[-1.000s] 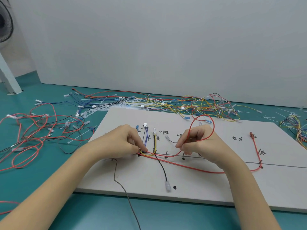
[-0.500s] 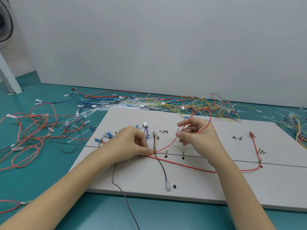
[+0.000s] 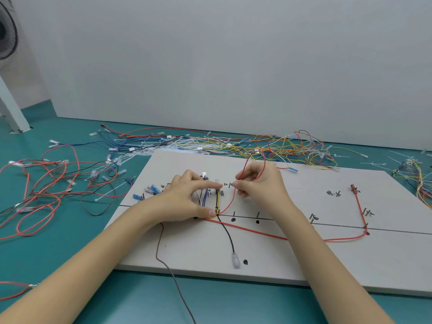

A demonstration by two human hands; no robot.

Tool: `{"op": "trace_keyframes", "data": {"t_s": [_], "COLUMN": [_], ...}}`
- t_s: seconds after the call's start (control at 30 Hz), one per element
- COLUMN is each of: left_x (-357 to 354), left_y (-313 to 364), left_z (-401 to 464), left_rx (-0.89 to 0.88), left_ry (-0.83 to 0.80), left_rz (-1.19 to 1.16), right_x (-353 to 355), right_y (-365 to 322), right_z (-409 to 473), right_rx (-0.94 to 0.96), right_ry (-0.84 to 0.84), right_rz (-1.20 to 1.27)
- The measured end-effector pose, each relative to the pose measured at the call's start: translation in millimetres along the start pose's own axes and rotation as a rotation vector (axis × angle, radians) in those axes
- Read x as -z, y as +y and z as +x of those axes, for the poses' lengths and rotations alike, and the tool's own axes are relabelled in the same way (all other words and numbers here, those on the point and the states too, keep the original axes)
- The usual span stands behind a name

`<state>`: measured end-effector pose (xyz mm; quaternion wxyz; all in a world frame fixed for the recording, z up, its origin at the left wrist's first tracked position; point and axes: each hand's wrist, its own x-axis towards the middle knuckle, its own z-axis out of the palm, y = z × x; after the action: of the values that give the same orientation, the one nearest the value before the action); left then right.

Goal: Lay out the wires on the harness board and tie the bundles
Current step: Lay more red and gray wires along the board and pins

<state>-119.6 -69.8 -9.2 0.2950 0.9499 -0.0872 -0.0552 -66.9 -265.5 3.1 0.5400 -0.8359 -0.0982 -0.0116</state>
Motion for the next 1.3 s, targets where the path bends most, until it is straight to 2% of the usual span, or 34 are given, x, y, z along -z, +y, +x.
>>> {"op": "trace_keyframes", "data": {"t_s": [0.33,0.73,0.87,1.17,1.3], "left_x": [1,-4,-5,-4,-5], "left_y": [0,-8,-10,-10,-10], "left_z": [7,10,10,11,9], "left_rx": [-0.076,-0.091,-0.087,-0.052,-0.069], "left_ry": [-0.011,0.046,0.056,0.101,0.097], "left_rz": [-0.075,-0.108,-0.133,-0.208,-0.349], "right_x": [-14,-23,-29,-36,-40], "right_y": [-8,-24,-23,-30,-32], "right_z": [20,24,23,23,22], "right_rx": [0.053,-0.238,-0.218,-0.179,-0.136], "right_ry": [-0.071,-0.118,-0.097,-0.172,-0.183], "right_rz": [-0.201,0.128,0.142,0.031,-0.038]}}
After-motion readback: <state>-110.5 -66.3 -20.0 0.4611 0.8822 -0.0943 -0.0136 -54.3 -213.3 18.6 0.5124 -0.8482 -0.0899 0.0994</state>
